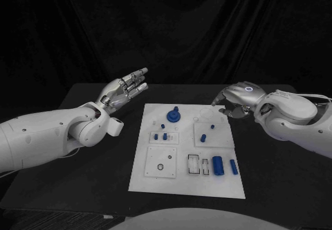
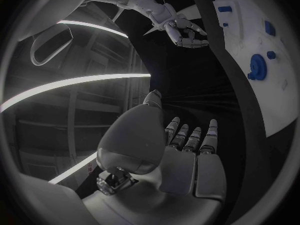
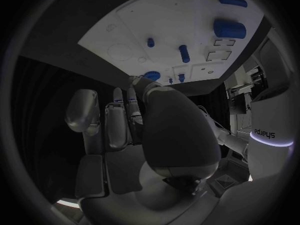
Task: Assemble the parts on the task board
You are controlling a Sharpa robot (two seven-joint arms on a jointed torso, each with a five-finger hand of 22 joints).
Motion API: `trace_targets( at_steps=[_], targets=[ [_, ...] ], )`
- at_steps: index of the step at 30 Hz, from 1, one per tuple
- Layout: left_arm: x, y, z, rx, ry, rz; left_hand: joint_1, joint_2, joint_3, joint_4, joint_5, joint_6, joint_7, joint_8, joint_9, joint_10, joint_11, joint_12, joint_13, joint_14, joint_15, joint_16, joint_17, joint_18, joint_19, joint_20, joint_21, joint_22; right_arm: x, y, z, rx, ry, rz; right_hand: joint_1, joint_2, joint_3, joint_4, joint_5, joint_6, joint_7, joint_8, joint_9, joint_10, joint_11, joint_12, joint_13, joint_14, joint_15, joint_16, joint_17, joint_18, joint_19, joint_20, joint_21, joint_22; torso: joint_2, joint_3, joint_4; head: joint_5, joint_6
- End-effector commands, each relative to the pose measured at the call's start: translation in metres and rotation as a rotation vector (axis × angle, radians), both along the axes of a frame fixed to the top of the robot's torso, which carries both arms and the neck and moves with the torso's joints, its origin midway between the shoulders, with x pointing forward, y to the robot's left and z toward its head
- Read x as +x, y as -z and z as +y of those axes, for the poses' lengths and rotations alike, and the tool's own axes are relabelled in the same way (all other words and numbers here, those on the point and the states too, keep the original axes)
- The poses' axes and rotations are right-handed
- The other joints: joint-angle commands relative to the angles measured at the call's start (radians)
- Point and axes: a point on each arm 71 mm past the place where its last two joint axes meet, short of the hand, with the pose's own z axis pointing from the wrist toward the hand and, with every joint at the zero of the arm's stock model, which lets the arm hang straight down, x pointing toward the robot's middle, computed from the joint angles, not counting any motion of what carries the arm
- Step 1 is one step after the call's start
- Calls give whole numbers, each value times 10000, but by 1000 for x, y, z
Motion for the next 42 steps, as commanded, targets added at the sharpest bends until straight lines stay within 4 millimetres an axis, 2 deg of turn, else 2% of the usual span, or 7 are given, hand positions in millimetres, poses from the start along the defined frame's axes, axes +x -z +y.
trace_targets(
  at_steps=[1,4,9,13,23,36,42],
  targets=[
    [-2,-3,-2,-891,379,-262,160,5,-72,-17,118,80,23,23,6,-19,92,63,5,3,85,-18,8,125,42,23,-16,-27,-1,11,1,-413,-101,457,-162,1,-38,51,-319,-40,14,-45,23,112,-3,-52,-54,460,4,-50,97,-86,-36,-9,-31,1405,-11,-72,85,-70,7],
    [-3,-1,-3,-902,426,-172,263,42,-78,-24,199,131,55,31,13,-19,111,75,6,51,123,2,25,117,56,29,-13,-46,-2,18,1,-457,-79,812,-411,10,-275,122,-1141,-266,42,-121,13,265,26,-14,-115,452,34,-67,60,-78,-49,18,-91,1390,-18,-90,96,-117,-17],
    [-4,2,-5,-925,518,-63,508,97,-114,-30,491,301,181,61,35,-13,165,128,12,193,235,67,69,88,96,37,-5,-103,-5,25,0,-449,-95,1154,-366,49,-327,24,-783,-807,262,-149,-159,305,121,-62,-210,451,92,-65,37,-81,-38,56,-106,1390,-22,-59,67,-150,-54],
    [-4,4,-8,-944,613,22,539,104,-123,-30,535,283,151,57,32,-14,194,131,12,204,253,73,72,82,106,39,-2,-103,-5,30,0,-472,-117,1328,-408,71,-434,8,-1040,-1133,368,-133,-321,529,146,-81,-284,453,132,-65,12,-82,-23,102,-108,1392,-26,-55,66,-194,-62],
    [-3,9,-12,-957,770,183,529,222,-210,27,520,365,142,71,43,8,373,227,24,234,307,98,80,42,157,43,7,-155,-5,43,0,-524,-177,1599,-398,167,-478,-14,-1188,-656,542,95,-279,899,111,-60,-342,442,134,-98,-59,-75,-14,116,-140,1390,-23,-56,64,-207,-55],
    [-1,11,-15,-939,882,318,619,308,-246,-24,616,336,52,62,37,48,618,333,35,285,368,136,94,-3,236,51,31,-144,-5,54,3,-443,-223,1674,-437,144,-468,-23,-1159,-340,461,214,-171,1194,25,89,-273,437,62,-102,-83,-61,-22,69,-201,1379,-29,-61,79,-267,37],
    [-2,12,-14,-919,883,366,769,317,-211,-75,679,321,38,58,35,48,650,338,35,288,381,143,95,-30,254,51,32,-165,-5,57,6,-413,-312,1688,-387,200,-365,-101,-758,13,512,364,0,1263,-11,193,-198,441,37,-84,-82,-63,-15,30,-220,1377,-26,-71,82,-262,15]
  ],
)
